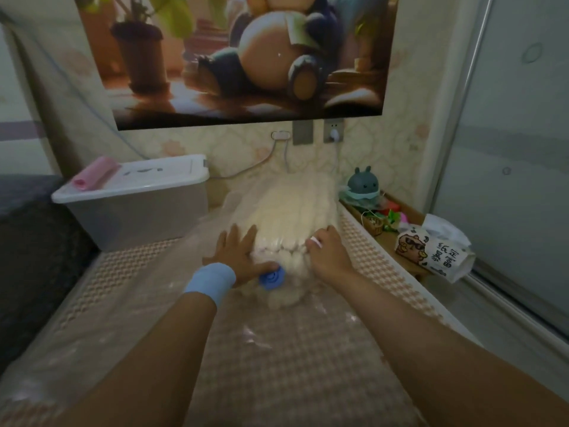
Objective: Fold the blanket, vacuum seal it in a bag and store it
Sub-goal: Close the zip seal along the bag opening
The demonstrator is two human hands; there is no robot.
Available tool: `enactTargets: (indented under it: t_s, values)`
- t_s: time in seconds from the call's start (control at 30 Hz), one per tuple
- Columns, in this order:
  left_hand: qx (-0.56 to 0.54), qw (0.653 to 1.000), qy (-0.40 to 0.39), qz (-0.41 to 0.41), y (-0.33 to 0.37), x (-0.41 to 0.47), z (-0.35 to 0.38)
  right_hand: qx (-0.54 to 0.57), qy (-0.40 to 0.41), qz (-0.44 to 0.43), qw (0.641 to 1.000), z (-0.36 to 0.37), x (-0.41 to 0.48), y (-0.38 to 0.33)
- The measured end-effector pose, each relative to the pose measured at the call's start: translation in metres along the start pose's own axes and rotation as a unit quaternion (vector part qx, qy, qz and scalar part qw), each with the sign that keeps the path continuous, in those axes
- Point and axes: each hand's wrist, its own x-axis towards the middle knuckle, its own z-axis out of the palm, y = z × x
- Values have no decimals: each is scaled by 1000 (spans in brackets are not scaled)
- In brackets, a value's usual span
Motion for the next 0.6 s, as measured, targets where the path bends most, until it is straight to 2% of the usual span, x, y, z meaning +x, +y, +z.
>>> enactTargets:
  t_s: [0.13,0.3,0.4,0.47,0.53,0.6]
  values:
    - [-54,998,-22,-12,13,-2,10,14,-9,-42,999,-8,22,6]
    - [19,998,-54,-25,32,-13,-17,-80,-24,-46,995,-31,28,14]
    - [47,998,12,-37,52,-18,-27,-130,-16,-69,989,-43,21,20]
    - [73,992,94,27,73,-18,-21,-136,-7,-87,987,-63,18,29]
    - [75,976,160,130,96,-19,-12,-101,4,-71,992,-86,12,39]
    - [80,965,151,200,123,-23,0,-78,-11,-12,997,-109,1,54]
